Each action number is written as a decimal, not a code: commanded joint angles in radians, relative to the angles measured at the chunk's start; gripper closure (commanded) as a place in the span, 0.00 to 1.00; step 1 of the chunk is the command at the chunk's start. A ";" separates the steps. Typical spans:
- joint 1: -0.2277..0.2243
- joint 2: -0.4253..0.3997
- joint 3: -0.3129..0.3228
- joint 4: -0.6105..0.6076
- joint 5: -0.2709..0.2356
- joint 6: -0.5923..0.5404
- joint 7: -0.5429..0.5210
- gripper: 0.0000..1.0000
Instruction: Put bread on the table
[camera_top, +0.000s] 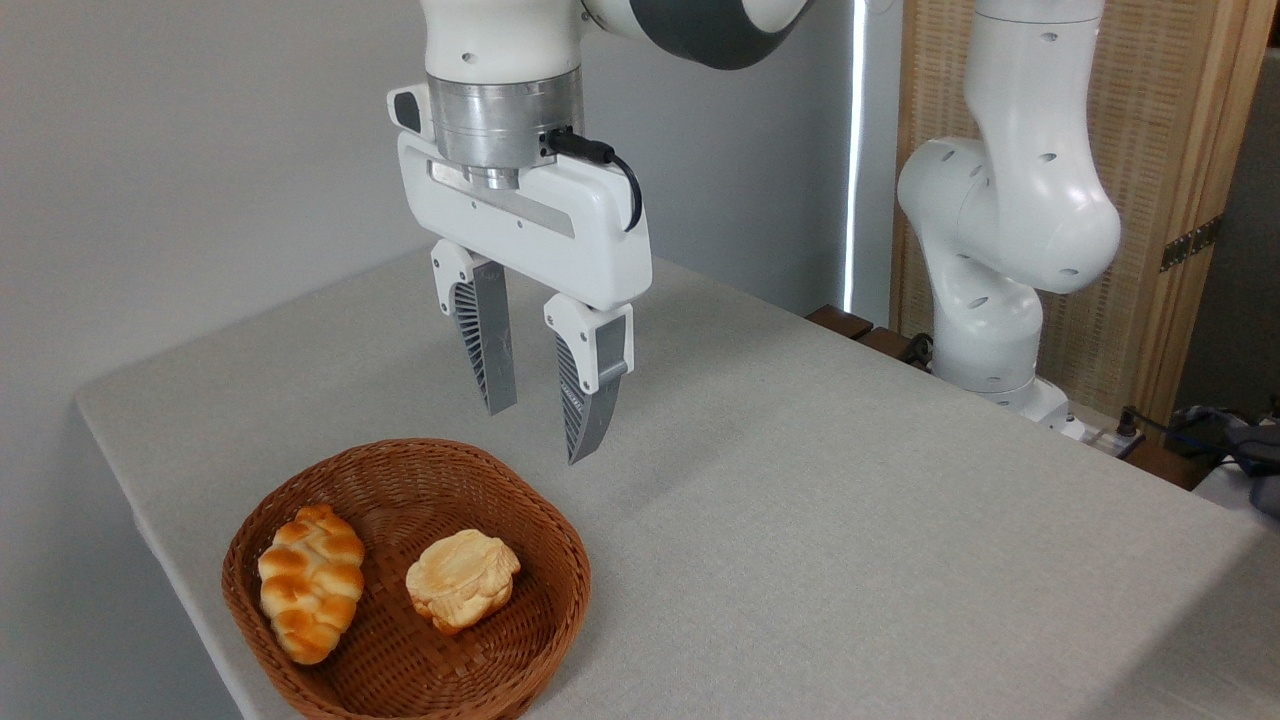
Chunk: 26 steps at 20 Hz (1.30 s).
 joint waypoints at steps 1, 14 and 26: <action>-0.007 -0.001 0.011 0.013 0.009 -0.042 -0.009 0.00; -0.008 -0.003 0.011 0.013 0.008 -0.043 -0.017 0.00; -0.013 0.017 0.001 0.010 0.006 0.003 -0.007 0.00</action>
